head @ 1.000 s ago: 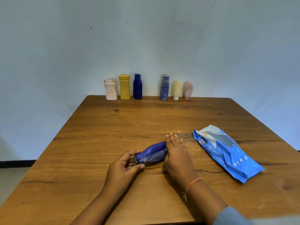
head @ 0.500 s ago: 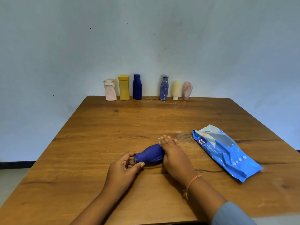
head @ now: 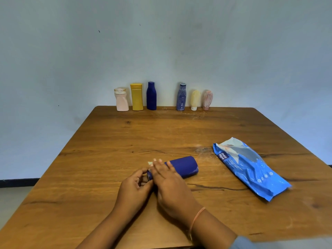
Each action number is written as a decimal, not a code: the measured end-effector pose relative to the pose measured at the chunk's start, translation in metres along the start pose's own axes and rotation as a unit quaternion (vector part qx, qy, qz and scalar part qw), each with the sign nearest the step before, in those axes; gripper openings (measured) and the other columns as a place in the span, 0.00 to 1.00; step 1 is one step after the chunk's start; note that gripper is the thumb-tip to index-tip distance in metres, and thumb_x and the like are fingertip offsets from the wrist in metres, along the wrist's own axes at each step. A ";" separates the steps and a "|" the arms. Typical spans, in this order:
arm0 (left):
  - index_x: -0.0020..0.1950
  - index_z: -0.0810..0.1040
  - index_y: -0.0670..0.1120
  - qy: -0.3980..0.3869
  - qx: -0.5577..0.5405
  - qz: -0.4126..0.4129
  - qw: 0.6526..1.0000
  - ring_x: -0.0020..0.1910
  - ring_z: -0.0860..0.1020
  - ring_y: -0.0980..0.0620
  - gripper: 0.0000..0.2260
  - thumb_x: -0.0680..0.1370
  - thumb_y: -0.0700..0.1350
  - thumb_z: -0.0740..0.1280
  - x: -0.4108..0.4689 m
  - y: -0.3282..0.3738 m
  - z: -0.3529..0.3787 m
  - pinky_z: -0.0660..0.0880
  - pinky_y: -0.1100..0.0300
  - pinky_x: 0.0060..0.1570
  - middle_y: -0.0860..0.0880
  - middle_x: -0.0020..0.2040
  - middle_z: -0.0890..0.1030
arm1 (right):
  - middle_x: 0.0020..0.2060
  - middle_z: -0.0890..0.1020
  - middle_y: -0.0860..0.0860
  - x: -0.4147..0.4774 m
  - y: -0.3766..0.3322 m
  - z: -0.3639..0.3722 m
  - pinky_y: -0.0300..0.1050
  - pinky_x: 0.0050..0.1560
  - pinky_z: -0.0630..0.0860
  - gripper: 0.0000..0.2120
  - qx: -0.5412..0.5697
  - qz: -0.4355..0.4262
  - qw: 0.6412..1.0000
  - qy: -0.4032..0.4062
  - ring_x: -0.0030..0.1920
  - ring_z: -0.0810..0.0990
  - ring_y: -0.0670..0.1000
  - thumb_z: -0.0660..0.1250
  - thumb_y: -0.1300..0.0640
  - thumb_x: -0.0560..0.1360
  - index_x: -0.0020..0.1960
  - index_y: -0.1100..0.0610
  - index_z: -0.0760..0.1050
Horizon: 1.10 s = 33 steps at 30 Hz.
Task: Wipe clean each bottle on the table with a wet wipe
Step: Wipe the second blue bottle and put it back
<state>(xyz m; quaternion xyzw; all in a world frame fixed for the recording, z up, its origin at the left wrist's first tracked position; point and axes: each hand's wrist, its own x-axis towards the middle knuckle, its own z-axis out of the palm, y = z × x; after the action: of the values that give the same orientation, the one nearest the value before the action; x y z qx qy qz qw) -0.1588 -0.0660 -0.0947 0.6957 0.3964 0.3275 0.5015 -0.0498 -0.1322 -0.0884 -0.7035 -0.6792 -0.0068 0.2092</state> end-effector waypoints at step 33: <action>0.53 0.74 0.55 -0.002 0.080 0.013 0.997 0.31 0.76 0.62 0.13 0.73 0.41 0.70 -0.004 0.009 0.002 0.71 0.72 0.34 0.50 0.33 0.79 | 0.75 0.53 0.56 -0.014 0.046 -0.016 0.43 0.72 0.37 0.32 0.003 0.136 0.990 0.037 0.76 0.49 0.52 0.48 0.62 0.71 0.76 0.60 0.52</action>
<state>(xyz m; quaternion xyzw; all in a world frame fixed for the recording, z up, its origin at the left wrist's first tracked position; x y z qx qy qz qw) -0.1572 -0.0724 -0.0869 0.7394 0.4110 0.3002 0.4408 -0.0024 -0.1499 -0.0913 -0.7880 -0.5691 -0.0026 0.2350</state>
